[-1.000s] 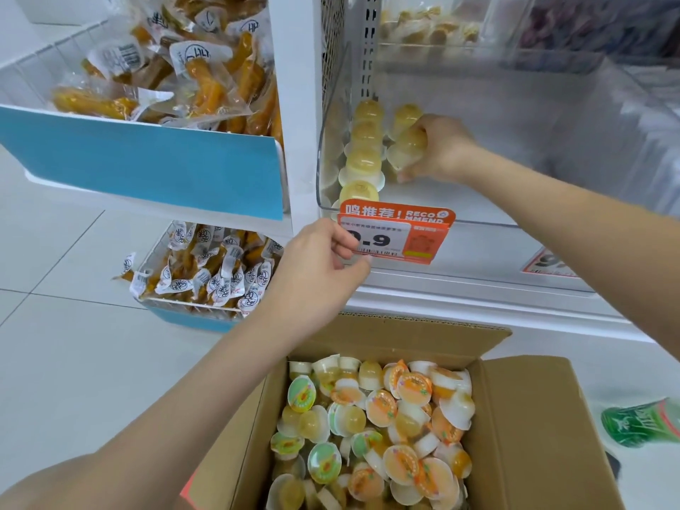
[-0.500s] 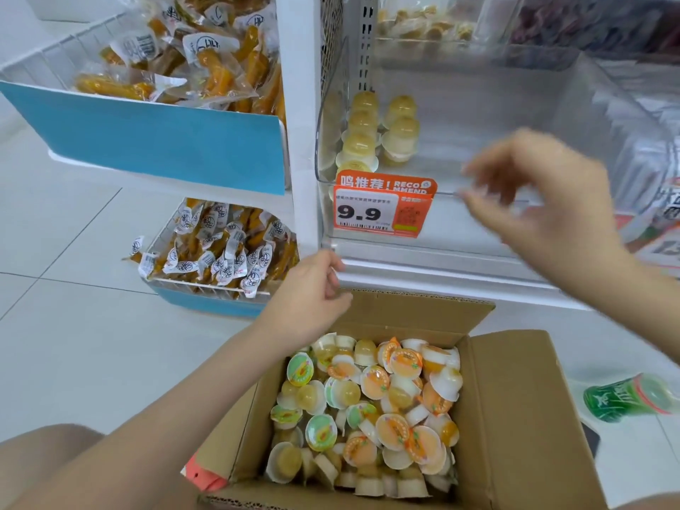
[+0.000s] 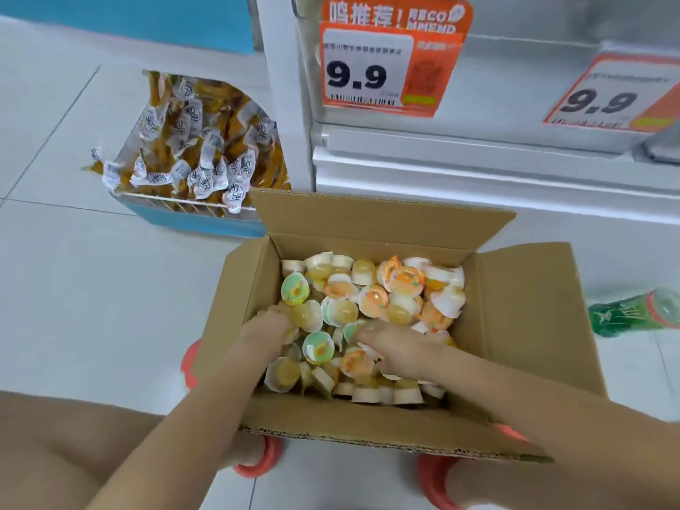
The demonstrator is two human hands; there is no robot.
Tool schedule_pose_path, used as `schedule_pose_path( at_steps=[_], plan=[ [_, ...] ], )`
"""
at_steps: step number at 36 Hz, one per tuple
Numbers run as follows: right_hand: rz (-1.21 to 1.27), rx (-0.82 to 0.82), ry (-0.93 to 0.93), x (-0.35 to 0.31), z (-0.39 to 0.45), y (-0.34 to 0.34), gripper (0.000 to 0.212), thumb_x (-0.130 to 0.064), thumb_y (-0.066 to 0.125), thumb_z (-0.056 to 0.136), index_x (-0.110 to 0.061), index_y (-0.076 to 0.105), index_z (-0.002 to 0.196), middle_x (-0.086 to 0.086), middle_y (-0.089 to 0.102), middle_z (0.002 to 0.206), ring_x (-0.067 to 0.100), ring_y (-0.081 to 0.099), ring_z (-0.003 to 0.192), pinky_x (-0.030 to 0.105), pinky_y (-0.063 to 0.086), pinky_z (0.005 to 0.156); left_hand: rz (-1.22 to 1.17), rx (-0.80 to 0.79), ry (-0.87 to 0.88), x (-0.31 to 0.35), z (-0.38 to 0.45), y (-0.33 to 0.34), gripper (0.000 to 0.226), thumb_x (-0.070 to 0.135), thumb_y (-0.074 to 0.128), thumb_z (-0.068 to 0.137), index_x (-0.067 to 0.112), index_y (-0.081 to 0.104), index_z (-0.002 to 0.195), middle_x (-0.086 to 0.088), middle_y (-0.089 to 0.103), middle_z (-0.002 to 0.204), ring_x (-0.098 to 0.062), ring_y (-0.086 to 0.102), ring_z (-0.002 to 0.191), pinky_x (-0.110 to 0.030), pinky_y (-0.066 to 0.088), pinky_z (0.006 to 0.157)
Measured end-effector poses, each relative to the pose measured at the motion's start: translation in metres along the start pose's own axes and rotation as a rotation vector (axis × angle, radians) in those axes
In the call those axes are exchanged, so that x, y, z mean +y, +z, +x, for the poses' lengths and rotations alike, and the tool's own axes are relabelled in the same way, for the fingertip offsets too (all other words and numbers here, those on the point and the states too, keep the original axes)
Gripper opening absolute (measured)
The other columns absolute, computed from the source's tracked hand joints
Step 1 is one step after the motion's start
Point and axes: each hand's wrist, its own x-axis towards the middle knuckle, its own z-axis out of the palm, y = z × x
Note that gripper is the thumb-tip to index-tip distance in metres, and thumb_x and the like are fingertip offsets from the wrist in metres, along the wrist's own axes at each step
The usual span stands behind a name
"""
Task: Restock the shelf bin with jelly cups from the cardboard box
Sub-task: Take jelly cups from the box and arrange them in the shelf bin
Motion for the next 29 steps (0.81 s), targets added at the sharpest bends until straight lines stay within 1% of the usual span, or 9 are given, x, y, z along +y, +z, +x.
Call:
schedule_pose_path(
  at_steps=[6,10,13,15,16,18,20,25,29],
  plan=[
    [-0.053,-0.051,-0.043,-0.001,0.039,0.031,0.053,0.001,0.053,0.087,-0.012,0.041,0.136,0.008,0.043,0.136,0.026,0.040,0.127,0.042,0.044,0.096,0.260,-0.088,0.098,0.005,0.017,0.008,0.028,0.008,0.049,0.094,0.009,0.053,0.121,-0.008,0.055,0.127,-0.025,0.053,0.118,-0.031,0.045,0.091],
    [0.087,0.134,0.070,-0.001,0.052,0.037,0.063,0.007,0.052,0.085,-0.015,0.033,0.141,0.005,0.035,0.146,0.023,0.031,0.135,0.035,0.040,0.101,0.278,-0.032,0.111,0.004,0.025,0.017,0.026,0.008,0.049,0.093,0.009,0.055,0.119,-0.010,0.055,0.126,-0.025,0.052,0.117,-0.030,0.045,0.092],
    [0.150,0.181,0.093,-0.002,0.059,0.036,0.066,-0.001,0.056,0.089,-0.017,0.028,0.146,0.005,0.030,0.151,0.021,0.027,0.139,0.030,0.032,0.107,0.324,0.147,0.159,0.001,0.026,0.019,0.027,0.017,0.065,0.084,0.004,0.061,0.107,-0.016,0.061,0.110,-0.027,0.060,0.098,-0.030,0.051,0.076],
    [0.166,0.194,0.065,-0.005,0.066,0.035,0.062,-0.006,0.059,0.088,-0.016,0.033,0.143,0.006,0.036,0.147,0.022,0.034,0.135,0.031,0.035,0.105,0.351,0.116,0.140,0.000,0.028,0.029,0.033,0.013,0.048,0.093,-0.001,0.046,0.124,-0.020,0.052,0.123,-0.030,0.053,0.110,-0.032,0.046,0.086],
    [0.160,0.209,0.049,-0.007,0.070,0.035,0.060,-0.007,0.060,0.088,-0.015,0.035,0.141,0.006,0.039,0.145,0.023,0.037,0.132,0.032,0.039,0.102,0.350,0.161,0.153,0.001,0.028,0.032,0.034,0.013,0.050,0.092,-0.004,0.046,0.121,-0.022,0.053,0.120,-0.031,0.054,0.108,-0.033,0.046,0.085],
    [0.149,0.253,0.036,-0.012,0.078,0.032,0.057,-0.005,0.058,0.087,-0.014,0.036,0.139,0.005,0.039,0.142,0.024,0.041,0.127,0.034,0.045,0.091,0.342,0.208,0.165,0.001,0.030,0.034,0.037,0.020,0.083,0.061,-0.003,0.064,0.083,-0.020,0.064,0.078,-0.028,0.063,0.072,-0.031,0.051,0.059],
    [0.153,0.298,0.064,-0.017,0.088,0.028,0.058,-0.003,0.056,0.088,-0.013,0.034,0.140,0.005,0.035,0.144,0.024,0.038,0.128,0.033,0.044,0.087,0.264,0.253,0.160,-0.004,0.042,0.052,0.040,0.014,0.090,0.031,0.005,0.059,0.055,-0.011,0.056,0.048,-0.024,0.057,0.048,-0.024,0.045,0.043],
    [0.092,0.346,0.172,-0.026,0.113,0.030,0.062,-0.011,0.063,0.086,-0.012,0.033,0.141,0.005,0.036,0.143,0.025,0.031,0.129,0.032,0.039,0.097,0.324,0.366,0.158,-0.002,0.036,0.057,0.036,0.007,0.084,0.027,0.007,0.056,0.051,-0.008,0.053,0.042,-0.024,0.056,0.046,-0.023,0.046,0.045],
    [0.140,0.397,0.267,-0.034,0.127,0.035,0.057,-0.009,0.065,0.084,-0.011,0.037,0.135,0.006,0.038,0.140,0.027,0.035,0.126,0.035,0.044,0.091,0.341,0.341,0.201,-0.005,0.035,0.056,0.045,0.011,0.087,0.018,0.006,0.058,0.052,-0.009,0.054,0.042,-0.025,0.056,0.045,-0.022,0.045,0.043]
  ],
)
